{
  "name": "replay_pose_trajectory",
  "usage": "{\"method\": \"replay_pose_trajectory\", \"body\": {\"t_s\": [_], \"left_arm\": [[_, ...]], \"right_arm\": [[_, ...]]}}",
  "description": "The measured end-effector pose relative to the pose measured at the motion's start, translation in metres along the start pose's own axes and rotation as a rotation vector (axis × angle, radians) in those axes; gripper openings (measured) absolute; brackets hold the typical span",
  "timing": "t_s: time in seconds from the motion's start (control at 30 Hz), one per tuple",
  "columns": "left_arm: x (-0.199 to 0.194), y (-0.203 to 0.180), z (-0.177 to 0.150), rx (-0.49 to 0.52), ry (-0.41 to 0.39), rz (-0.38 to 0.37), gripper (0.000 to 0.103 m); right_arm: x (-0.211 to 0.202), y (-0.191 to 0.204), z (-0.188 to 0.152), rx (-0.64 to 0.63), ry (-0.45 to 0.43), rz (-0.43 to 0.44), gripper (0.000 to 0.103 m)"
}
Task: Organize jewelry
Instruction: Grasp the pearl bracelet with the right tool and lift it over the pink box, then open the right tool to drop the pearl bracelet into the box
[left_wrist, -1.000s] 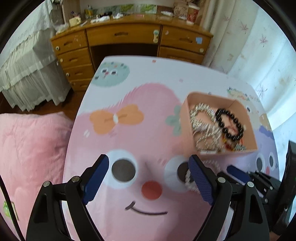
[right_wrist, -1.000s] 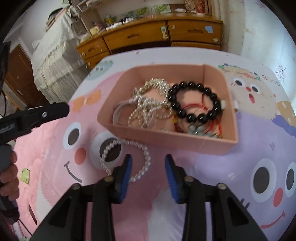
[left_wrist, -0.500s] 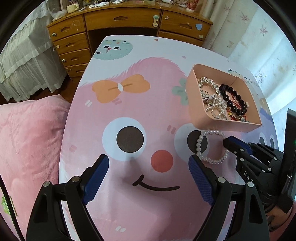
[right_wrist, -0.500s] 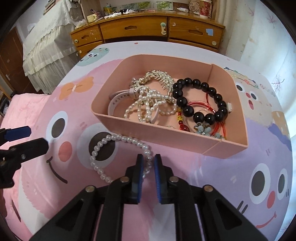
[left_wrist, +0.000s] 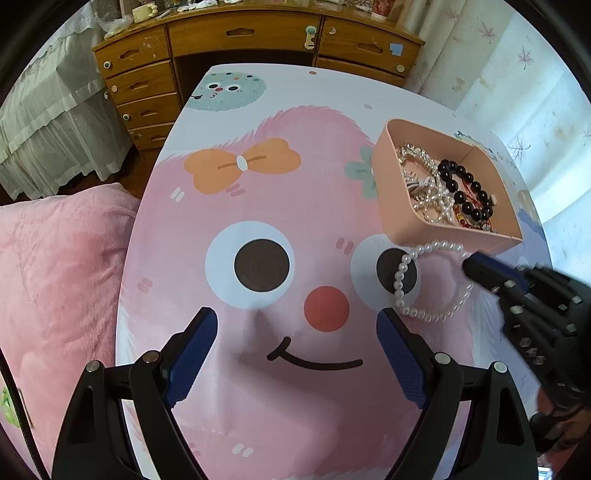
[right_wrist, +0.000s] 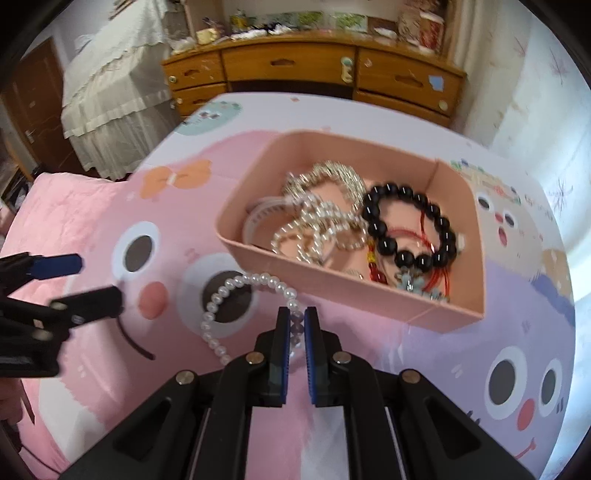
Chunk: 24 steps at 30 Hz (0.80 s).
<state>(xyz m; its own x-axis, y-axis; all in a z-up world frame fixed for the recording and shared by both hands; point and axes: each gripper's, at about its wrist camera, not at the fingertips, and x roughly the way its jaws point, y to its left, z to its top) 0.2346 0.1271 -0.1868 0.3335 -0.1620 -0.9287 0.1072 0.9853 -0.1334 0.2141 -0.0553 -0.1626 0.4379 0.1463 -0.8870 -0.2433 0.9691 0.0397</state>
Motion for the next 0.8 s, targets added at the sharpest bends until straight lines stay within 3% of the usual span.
{"method": "replay_pose_trajectory", "body": {"t_s": [0.4, 0.8], "left_arm": [[0.000, -0.008, -0.014, 0.017, 0.025, -0.019, 0.087], [-0.008, -0.024, -0.034, 0.048, 0.049, -0.069, 0.087]], "right_arm": [[-0.061, 0.010, 0.032, -0.086, -0.130, 0.053, 0.007], [-0.095, -0.011, 0.054, -0.009, -0.327, -0.018, 0.007]]}}
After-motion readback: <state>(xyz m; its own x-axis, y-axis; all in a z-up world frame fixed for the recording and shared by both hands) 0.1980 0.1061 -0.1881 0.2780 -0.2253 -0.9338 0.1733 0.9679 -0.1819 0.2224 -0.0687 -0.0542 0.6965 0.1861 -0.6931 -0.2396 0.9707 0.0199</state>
